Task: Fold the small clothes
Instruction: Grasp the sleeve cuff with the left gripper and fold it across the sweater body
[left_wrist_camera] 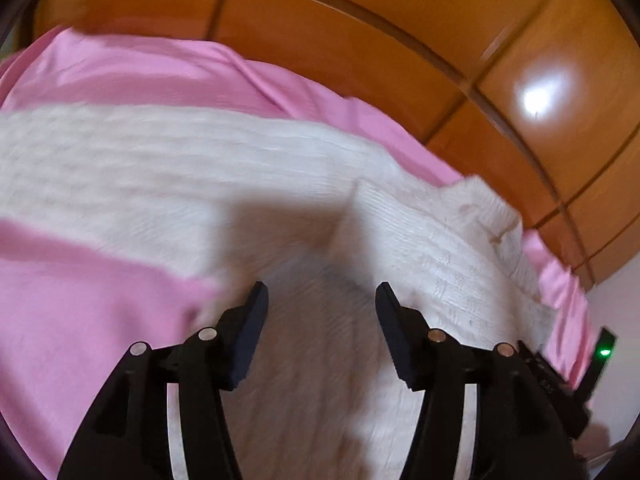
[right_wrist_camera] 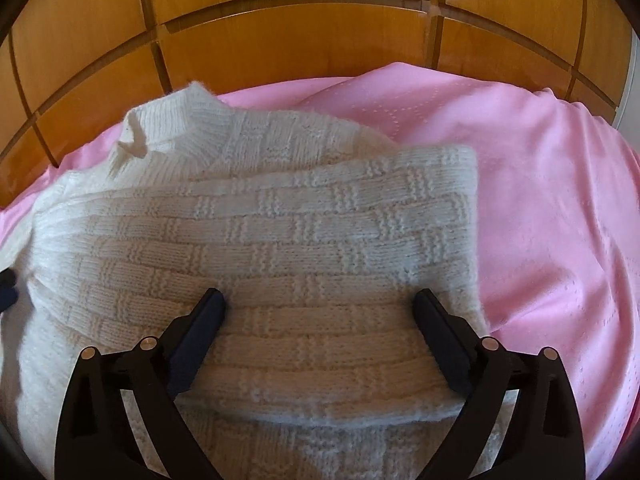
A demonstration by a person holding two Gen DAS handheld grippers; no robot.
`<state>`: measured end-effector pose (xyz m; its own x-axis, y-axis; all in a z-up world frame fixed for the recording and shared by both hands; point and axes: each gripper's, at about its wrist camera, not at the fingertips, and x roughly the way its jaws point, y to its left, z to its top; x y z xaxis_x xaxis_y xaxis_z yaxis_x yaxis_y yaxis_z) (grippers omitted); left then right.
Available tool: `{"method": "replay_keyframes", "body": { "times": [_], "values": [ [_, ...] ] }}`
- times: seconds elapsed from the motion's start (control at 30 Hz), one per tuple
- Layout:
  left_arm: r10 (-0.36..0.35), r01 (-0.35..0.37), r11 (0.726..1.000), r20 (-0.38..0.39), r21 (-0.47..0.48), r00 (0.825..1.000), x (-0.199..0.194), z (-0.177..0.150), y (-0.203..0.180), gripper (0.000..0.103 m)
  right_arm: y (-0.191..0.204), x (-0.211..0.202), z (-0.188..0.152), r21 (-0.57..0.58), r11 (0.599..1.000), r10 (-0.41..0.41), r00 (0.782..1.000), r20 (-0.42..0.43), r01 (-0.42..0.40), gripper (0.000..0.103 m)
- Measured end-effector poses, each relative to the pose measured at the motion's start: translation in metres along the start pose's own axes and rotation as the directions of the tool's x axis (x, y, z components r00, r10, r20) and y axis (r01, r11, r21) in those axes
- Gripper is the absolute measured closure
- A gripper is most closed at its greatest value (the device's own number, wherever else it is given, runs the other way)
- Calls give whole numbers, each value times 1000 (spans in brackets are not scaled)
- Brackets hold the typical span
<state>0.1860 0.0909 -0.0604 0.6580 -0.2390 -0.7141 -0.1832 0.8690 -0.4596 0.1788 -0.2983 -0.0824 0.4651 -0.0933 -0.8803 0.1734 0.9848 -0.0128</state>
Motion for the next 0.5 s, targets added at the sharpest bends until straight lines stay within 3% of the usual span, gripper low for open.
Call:
{"method": "replay_keyframes", "body": {
  "times": [0.1, 0.27, 0.33, 0.43, 0.5],
  "values": [
    [-7, 8, 997, 20, -77, 1000, -25, -3, 29, 47, 6, 3, 2, -8, 1000, -16, 1000, -5, 16, 5],
    [21, 1, 959, 75, -283, 997, -66, 5, 110, 49, 10, 7, 4, -17, 999, -31, 999, -12, 31, 4],
    [66, -28, 933, 95, -357, 993, -81, 11, 145, 52, 11, 6, 4, -23, 999, -39, 999, -8, 39, 4],
    [160, -80, 875, 129, -478, 979, -109, 24, 208, 66, 11, 5, 3, -20, 999, -38, 999, -2, 38, 4],
    [179, -59, 836, 169, -545, 969, -127, 32, 243, 69, 14, 3, 2, -26, 999, -47, 999, 1, 47, 4]
  ]
}}
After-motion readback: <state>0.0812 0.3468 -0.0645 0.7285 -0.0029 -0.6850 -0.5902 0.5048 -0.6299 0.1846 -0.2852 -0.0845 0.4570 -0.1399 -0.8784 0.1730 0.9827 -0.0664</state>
